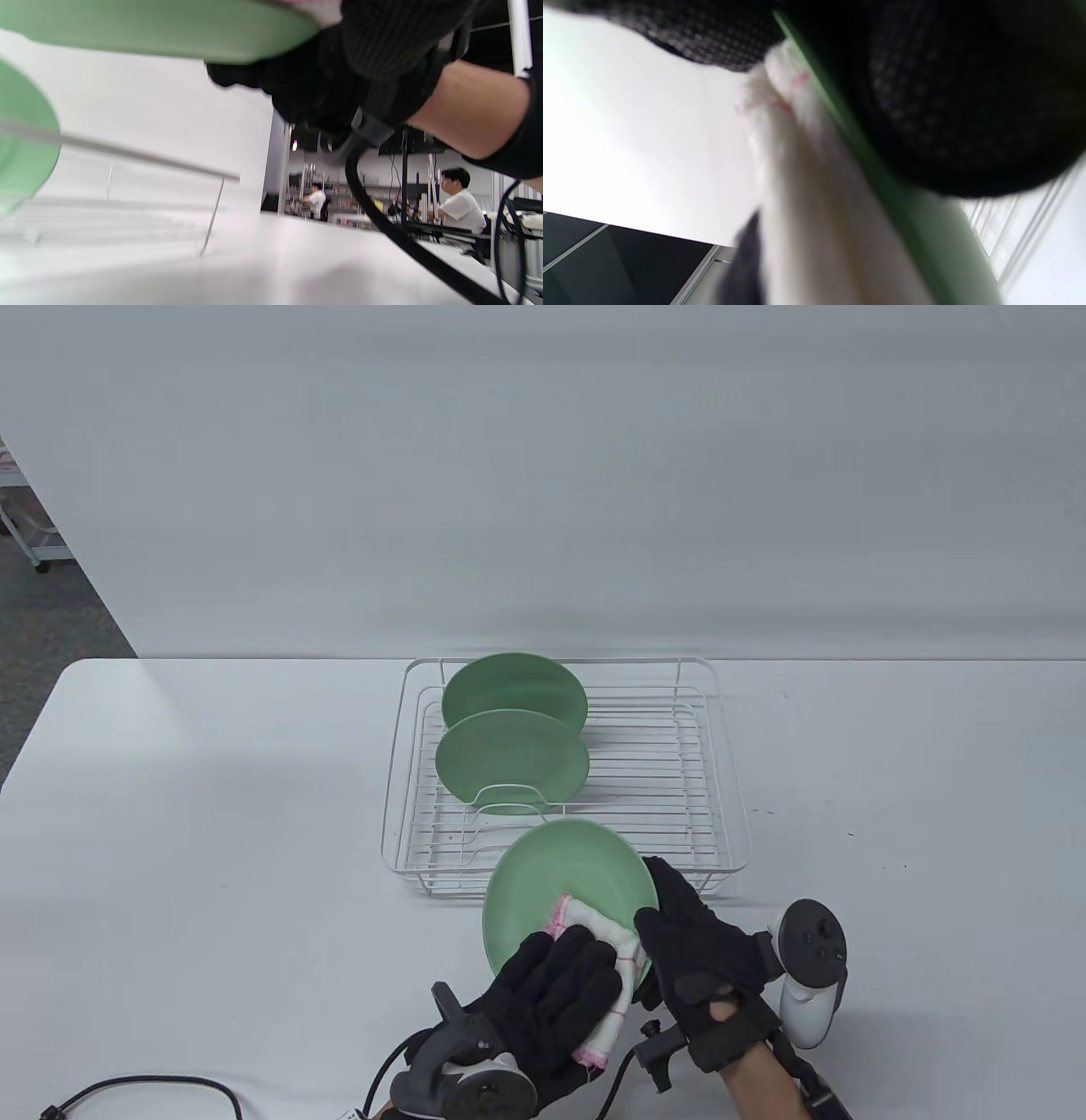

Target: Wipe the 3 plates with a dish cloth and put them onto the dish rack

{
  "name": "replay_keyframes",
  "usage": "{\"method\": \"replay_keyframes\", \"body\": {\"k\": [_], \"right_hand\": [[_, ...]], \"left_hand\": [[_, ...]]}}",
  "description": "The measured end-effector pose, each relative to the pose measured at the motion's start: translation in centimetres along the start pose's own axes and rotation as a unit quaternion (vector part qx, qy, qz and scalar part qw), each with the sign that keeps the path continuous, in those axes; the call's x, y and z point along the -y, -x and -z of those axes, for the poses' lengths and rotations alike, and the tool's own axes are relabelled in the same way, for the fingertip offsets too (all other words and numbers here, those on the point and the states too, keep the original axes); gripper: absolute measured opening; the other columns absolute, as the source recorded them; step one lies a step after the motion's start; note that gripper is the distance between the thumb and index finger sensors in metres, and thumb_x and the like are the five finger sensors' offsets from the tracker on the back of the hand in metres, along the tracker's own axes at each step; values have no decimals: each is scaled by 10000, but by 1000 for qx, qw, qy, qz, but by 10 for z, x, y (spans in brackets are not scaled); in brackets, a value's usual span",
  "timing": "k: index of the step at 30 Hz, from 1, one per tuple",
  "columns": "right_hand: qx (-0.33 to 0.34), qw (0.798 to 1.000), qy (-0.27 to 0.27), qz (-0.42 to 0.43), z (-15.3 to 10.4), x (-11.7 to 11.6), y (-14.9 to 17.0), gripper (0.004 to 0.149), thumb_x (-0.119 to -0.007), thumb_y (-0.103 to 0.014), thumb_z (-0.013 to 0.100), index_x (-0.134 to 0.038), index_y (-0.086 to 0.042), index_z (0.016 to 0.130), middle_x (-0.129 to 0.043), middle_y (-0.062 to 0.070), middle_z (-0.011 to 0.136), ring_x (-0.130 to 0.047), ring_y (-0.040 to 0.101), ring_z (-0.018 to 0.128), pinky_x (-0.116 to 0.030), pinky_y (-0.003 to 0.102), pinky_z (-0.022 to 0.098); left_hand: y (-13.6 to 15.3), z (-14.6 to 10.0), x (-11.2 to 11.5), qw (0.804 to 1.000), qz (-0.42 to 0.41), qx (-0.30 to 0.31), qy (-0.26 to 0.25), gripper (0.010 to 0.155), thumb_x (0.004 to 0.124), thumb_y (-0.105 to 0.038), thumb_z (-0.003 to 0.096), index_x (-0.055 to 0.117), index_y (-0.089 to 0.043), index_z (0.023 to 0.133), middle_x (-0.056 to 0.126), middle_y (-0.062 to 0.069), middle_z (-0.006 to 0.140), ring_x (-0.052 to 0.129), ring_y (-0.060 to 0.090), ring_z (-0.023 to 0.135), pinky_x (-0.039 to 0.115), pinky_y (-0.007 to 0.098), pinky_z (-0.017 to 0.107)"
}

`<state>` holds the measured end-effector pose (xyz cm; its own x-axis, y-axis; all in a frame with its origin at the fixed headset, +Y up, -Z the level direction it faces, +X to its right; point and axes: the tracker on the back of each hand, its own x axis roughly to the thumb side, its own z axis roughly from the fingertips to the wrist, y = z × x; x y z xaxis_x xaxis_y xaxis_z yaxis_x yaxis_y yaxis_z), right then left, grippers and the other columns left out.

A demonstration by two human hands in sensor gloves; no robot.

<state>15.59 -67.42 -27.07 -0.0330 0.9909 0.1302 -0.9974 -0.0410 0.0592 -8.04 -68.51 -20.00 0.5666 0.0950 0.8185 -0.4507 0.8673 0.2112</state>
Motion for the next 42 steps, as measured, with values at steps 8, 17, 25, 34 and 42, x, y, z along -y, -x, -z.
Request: {"method": "replay_keyframes", "body": {"k": [8, 17, 25, 34, 42], "right_hand": [[34, 994, 68, -75, -2, 19, -9, 630, -812, -290, 402, -641, -24, 947, -930, 247, 700, -1020, 295, 73, -886, 409, -8], [58, 993, 55, -83, -7, 14, -15, 626, -825, -319, 407, -676, -12, 932, -925, 292, 662, -1010, 294, 63, -878, 414, -16], [69, 987, -49, -139, -13, -28, -15, 867, -956, -286, 176, -668, 8, 940, -905, 333, 646, -1008, 306, 92, -877, 428, 5], [49, 985, -59, -153, -11, -48, -2, 698, -792, -443, 399, -688, -3, 932, -919, 328, 609, -1023, 286, 99, -891, 414, 4], [-9, 1000, -25, -7, -1, -21, 5, 710, -770, -443, 407, -642, -14, 957, -909, 321, 652, -1017, 322, 120, -888, 425, 22]], "left_hand": [[6, -1, 3, 998, 28, -2, 54, 756, 773, -565, 431, 499, -271, 1071, 607, 71, 1131, 622, 354, 1081, 572, 666, 717], [55, -10, -3, 986, 48, -127, 99, 712, 749, -565, 446, 555, -280, 1069, 597, 48, 1143, 554, 336, 1099, 545, 662, 728], [69, -15, 0, 980, 26, -180, 84, 788, 703, -613, 445, 423, -272, 1098, 442, 61, 1169, 423, 360, 1109, 500, 662, 736], [45, -6, 13, 985, -89, -107, 102, 950, 506, -746, 363, 207, -225, 1098, 225, 117, 1165, 267, 399, 1106, 436, 680, 742], [10, 2, 6, 994, -47, -45, 85, 934, 700, -688, 421, 238, -242, 1099, 286, 95, 1177, 320, 386, 1114, 452, 679, 741]]}}
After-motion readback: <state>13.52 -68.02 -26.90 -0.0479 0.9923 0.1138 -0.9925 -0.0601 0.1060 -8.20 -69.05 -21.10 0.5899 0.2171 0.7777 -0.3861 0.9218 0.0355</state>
